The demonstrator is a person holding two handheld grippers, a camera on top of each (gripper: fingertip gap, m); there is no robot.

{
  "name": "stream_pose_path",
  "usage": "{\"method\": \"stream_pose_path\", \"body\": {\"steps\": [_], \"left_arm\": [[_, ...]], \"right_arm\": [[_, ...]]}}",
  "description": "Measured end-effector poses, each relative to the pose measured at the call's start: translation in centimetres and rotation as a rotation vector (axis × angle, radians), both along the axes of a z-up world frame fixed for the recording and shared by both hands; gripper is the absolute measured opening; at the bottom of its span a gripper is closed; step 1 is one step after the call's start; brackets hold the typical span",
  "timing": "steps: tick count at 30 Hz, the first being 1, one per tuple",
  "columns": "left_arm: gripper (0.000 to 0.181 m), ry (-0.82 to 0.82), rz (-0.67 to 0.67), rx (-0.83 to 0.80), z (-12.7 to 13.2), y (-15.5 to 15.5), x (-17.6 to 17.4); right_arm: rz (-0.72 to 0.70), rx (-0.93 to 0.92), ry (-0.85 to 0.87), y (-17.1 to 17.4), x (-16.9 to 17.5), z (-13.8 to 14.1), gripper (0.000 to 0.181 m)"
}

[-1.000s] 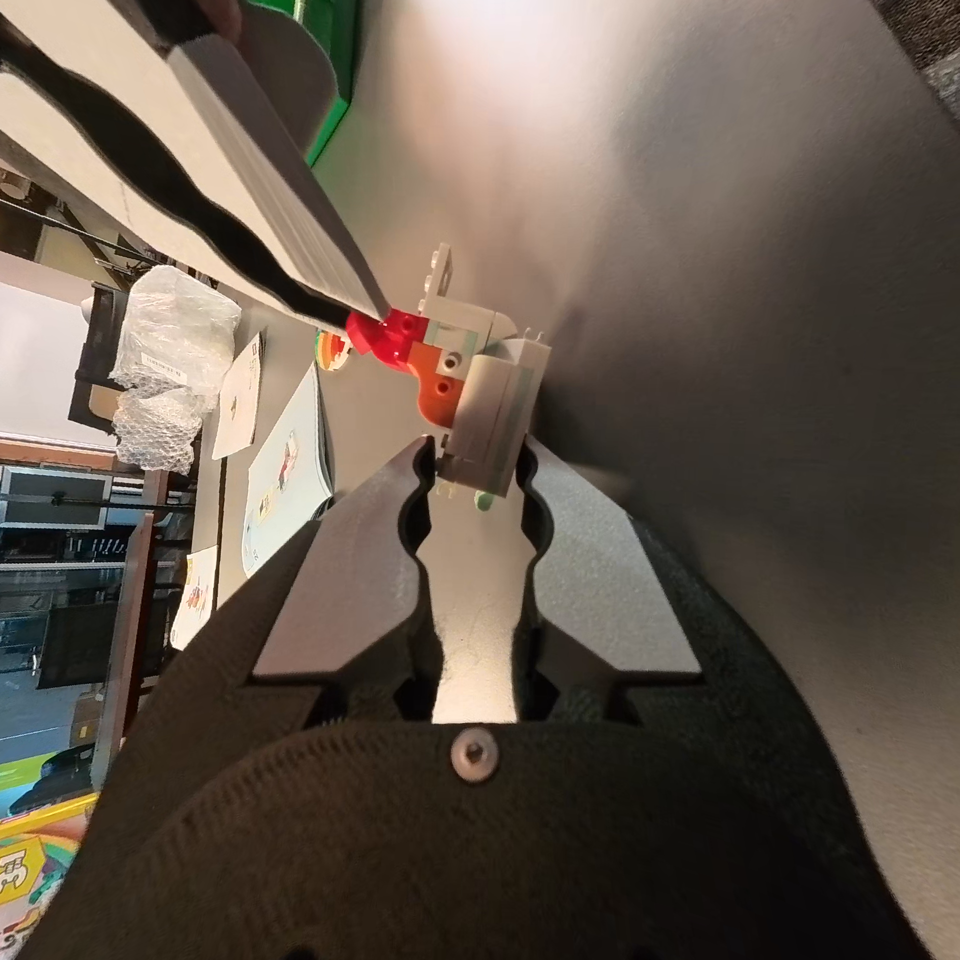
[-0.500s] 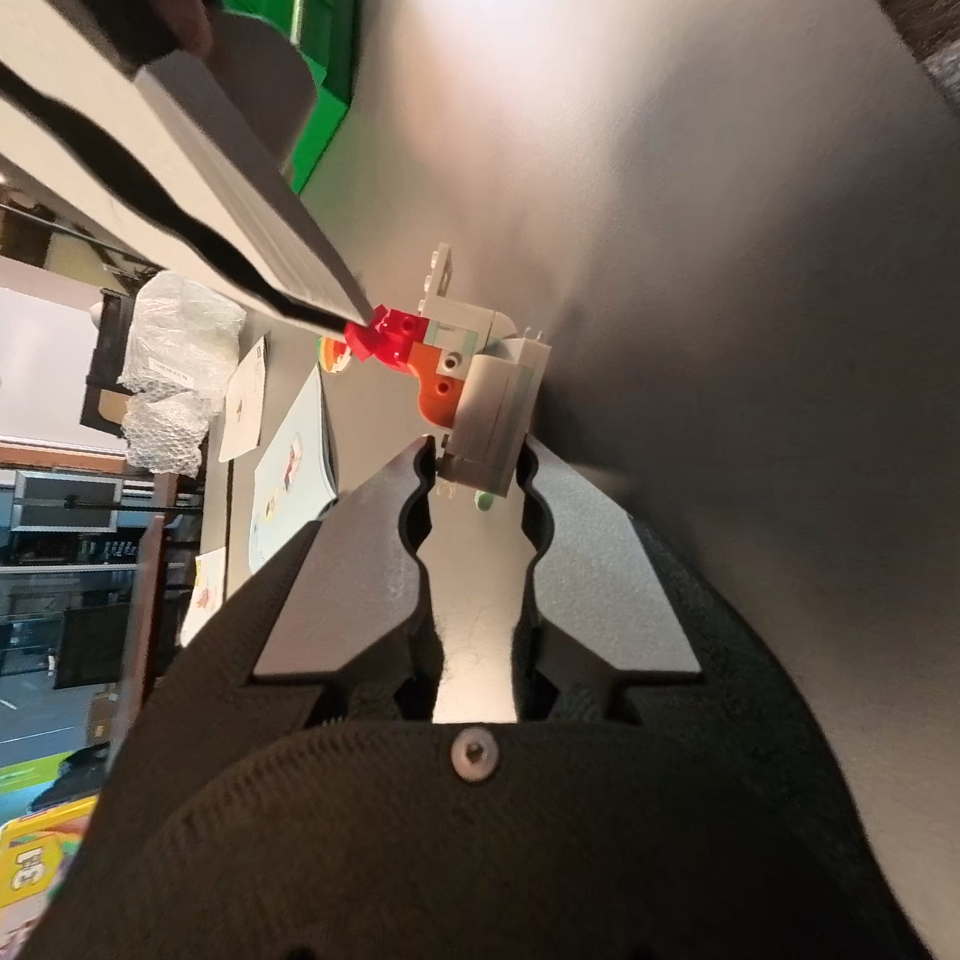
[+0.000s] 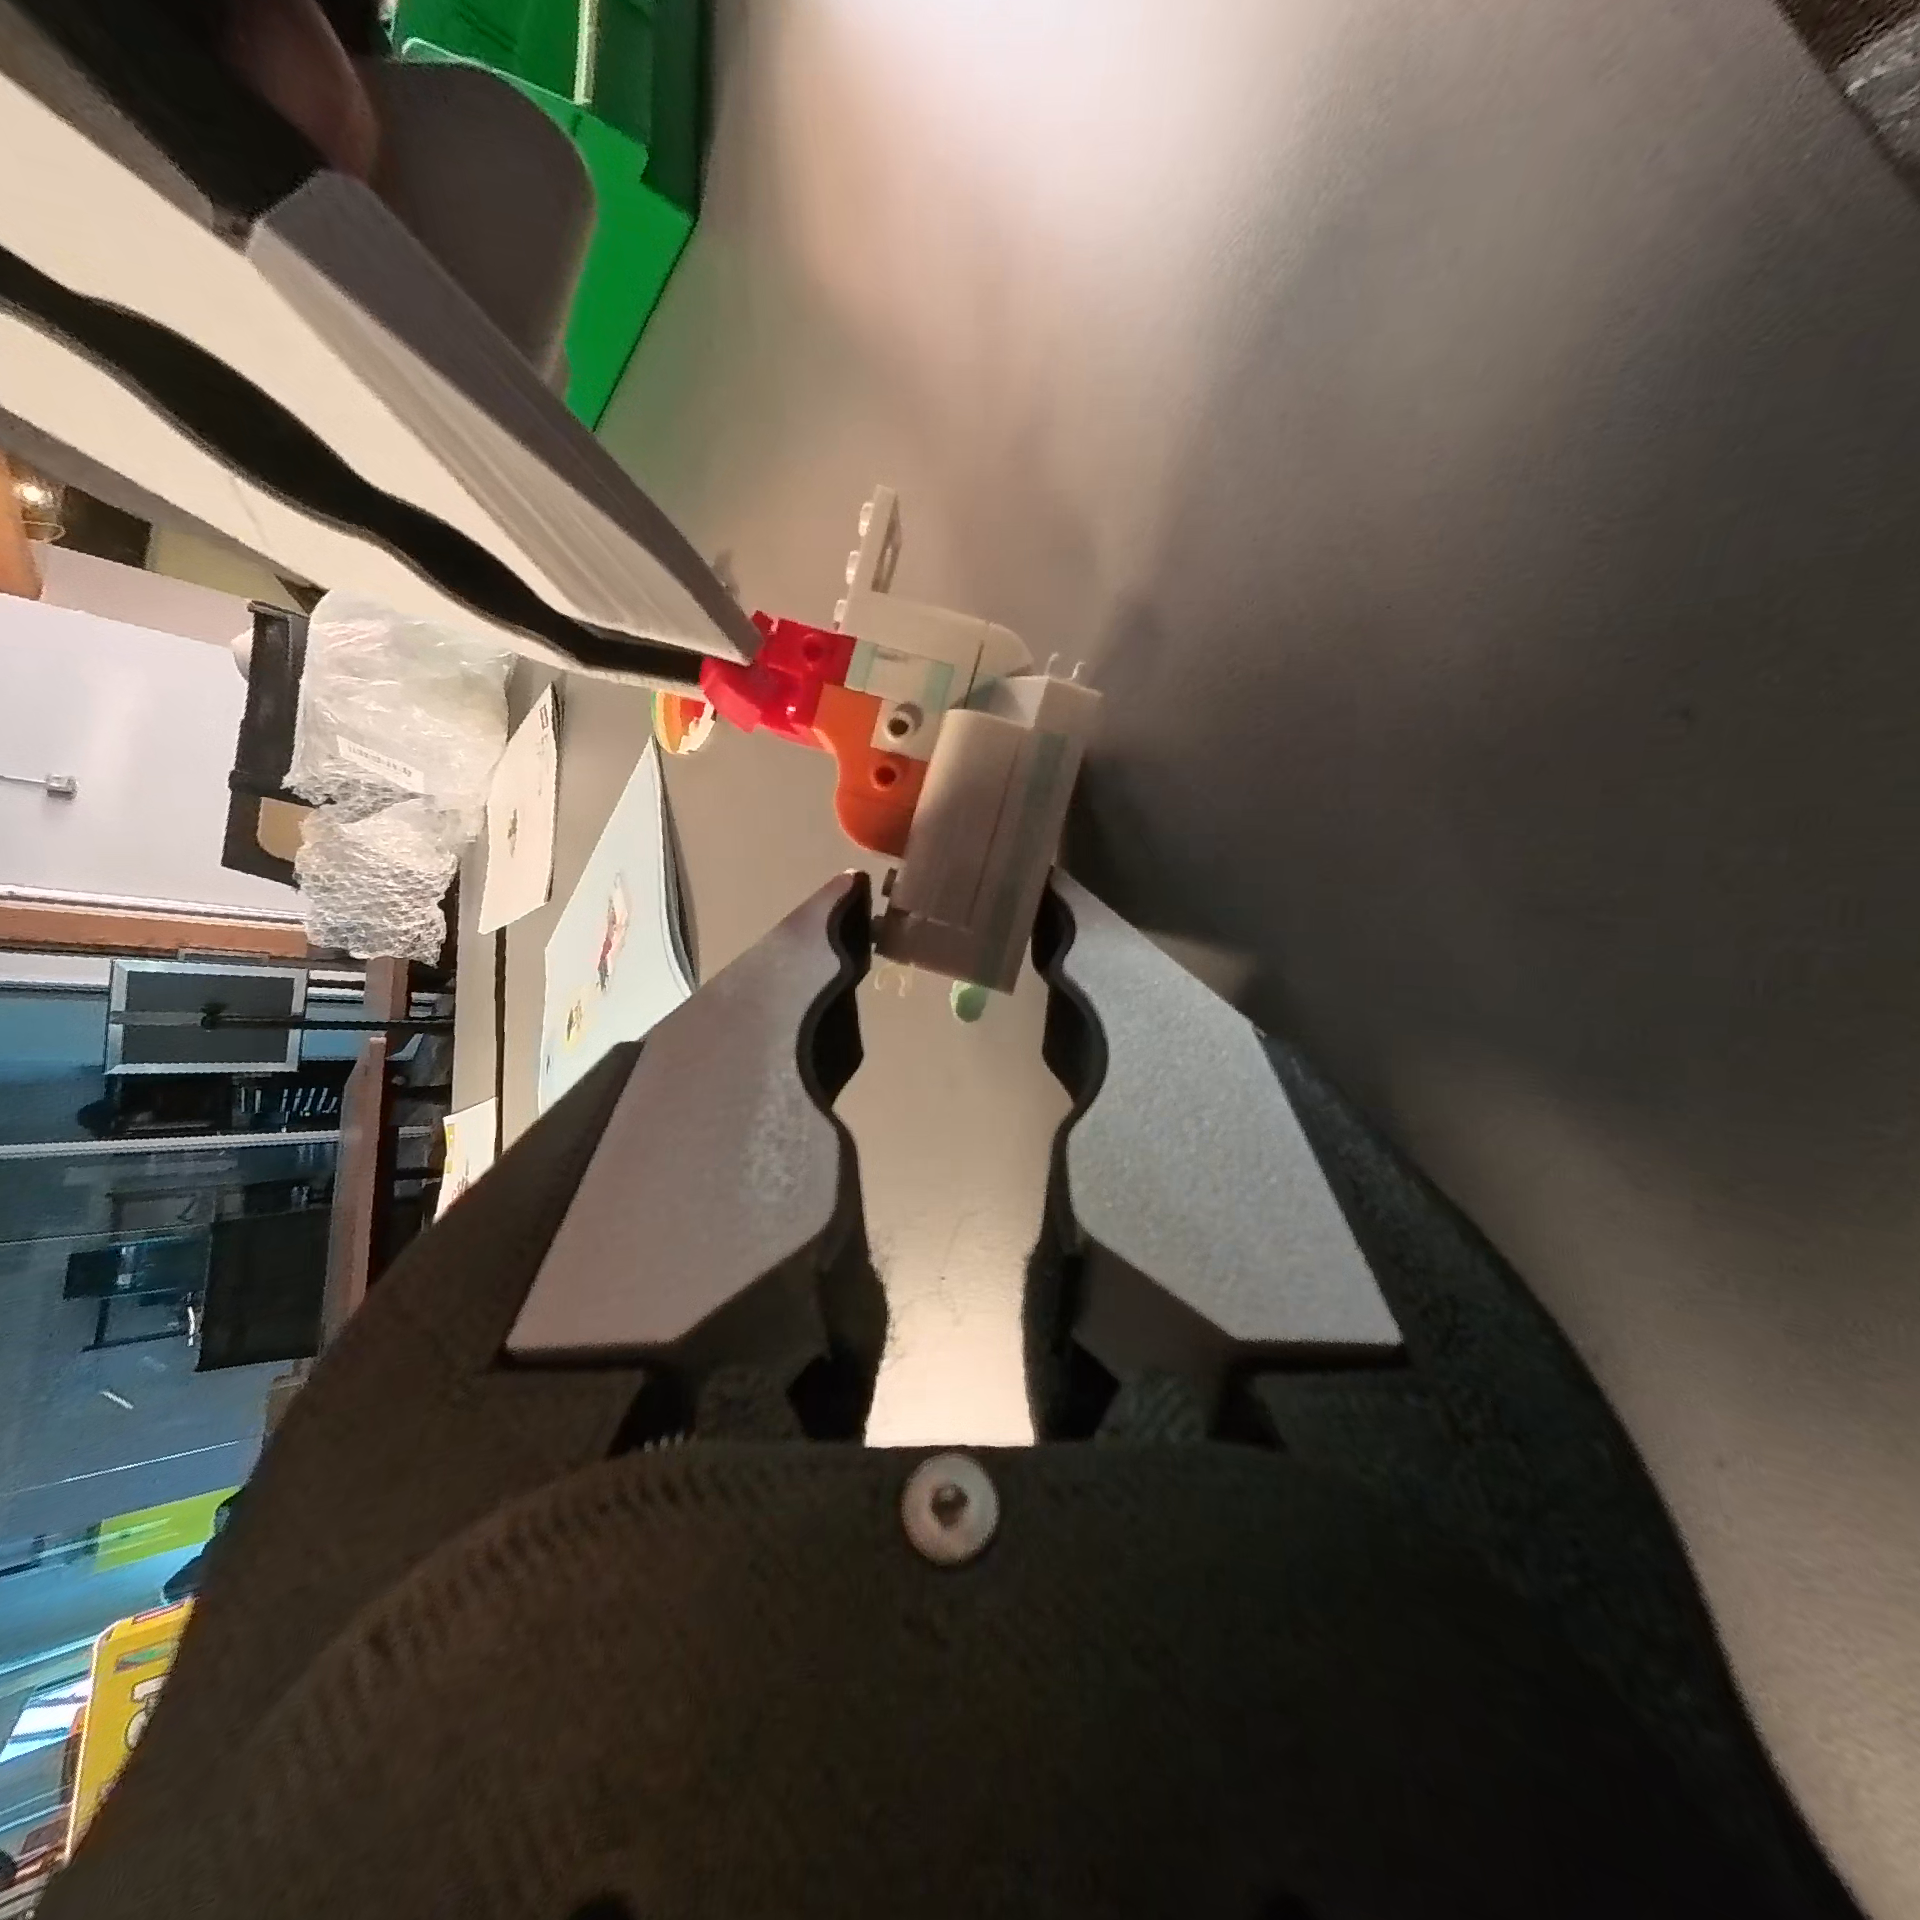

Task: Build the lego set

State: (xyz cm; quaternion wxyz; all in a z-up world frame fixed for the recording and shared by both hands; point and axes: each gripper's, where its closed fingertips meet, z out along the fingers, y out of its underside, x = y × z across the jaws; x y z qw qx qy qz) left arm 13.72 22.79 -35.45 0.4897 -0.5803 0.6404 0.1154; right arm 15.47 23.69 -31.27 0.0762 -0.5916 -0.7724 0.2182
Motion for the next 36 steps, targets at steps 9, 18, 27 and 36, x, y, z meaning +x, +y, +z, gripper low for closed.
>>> {"method": "stream_pose_path", "body": {"steps": [9,18,27,36], "left_arm": [[0.03,-0.003,0.001,-0.004,0.0,0.0,0.0],[0.03,-0.013,0.004,-0.017,-0.1,0.0,0.0],[0.029,-0.036,0.011,-0.042,-0.1,0.1,0.0],[0.029,-0.081,0.031,-0.092,-0.2,0.2,0.0]], "right_arm": [[-0.007,0.029,-0.003,0.3,0.1,0.0,0.009],[-0.018,0.027,0.009,0.3,0.1,-0.2,0.012],[0.054,0.256,0.219,0.3,0.5,0.2,0.053],[0.057,0.782,0.39,0.0,0.2,-1.1,0.07]]}}
